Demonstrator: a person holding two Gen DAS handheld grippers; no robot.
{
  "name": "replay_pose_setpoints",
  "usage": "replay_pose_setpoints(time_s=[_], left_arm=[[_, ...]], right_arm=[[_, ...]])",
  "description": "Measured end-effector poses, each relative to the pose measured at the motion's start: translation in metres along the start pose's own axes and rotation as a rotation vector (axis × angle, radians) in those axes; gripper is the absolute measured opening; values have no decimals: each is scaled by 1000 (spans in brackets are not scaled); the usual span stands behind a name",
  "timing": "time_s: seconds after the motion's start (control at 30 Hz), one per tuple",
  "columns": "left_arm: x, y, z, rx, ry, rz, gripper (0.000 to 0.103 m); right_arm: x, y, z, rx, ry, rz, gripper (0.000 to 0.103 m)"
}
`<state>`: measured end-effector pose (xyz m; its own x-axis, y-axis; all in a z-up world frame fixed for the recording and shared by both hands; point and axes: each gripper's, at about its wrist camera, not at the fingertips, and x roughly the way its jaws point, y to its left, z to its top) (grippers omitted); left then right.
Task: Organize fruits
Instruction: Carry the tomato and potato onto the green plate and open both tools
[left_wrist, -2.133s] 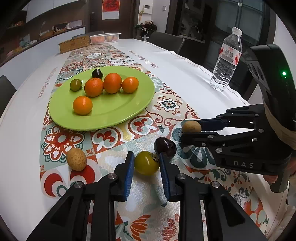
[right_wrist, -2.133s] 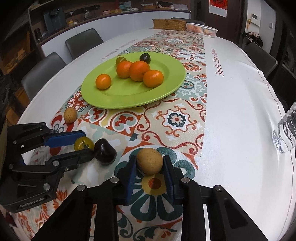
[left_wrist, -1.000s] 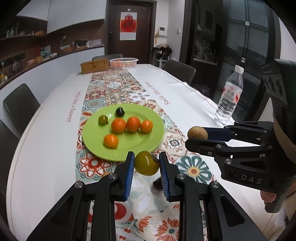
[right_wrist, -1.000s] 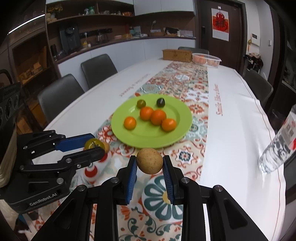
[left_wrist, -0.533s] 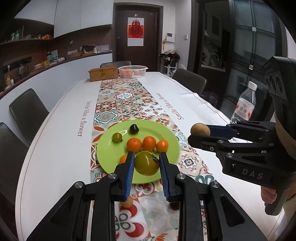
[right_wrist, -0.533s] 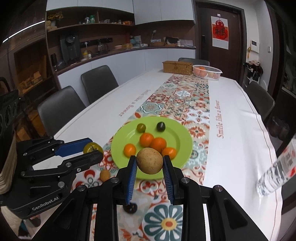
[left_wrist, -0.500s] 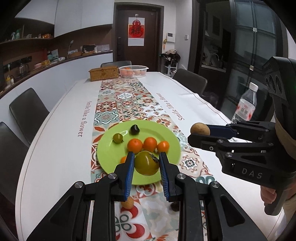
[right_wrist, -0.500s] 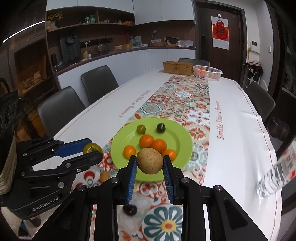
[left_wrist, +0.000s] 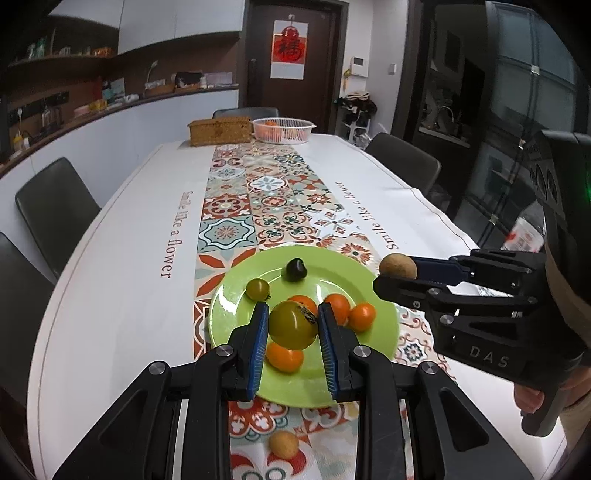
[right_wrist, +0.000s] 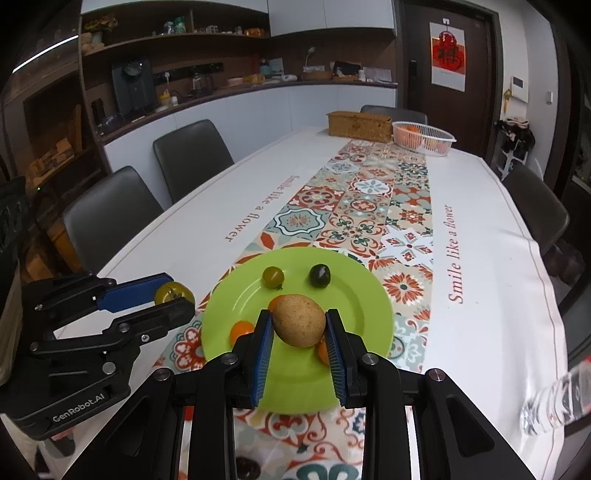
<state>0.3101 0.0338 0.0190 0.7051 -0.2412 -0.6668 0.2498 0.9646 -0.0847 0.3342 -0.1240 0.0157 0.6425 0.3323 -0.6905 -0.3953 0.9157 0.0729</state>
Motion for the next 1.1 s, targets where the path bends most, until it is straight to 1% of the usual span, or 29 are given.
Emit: replay_pose_setpoints(time_s=[0.27,0.57,0.87,1.0,1.03,1.07,1.1], left_arm=[[37,20,6,-40,56,-4,27],[72,37,6,-78,122,-14,27],[87,41,5,-89,157,-36,27],[85,41,7,-90,151,-28,31],[83,41,8,-90,149,-22,34],[81,41,7,-90,146,-18,35],[78,40,7,-84,141,-8,35]], right_arm=[[41,-6,11,3,62,-5,29],[74,-10,14,14,116,-10,29],[90,-15,16,25,135,-13,29],[90,-16,19,38,132,-4,31],[89,-17,19,41,130,-6,32],[88,-17,19,44,126,-9,35],[86,-18,19,46,122,-16,36]])
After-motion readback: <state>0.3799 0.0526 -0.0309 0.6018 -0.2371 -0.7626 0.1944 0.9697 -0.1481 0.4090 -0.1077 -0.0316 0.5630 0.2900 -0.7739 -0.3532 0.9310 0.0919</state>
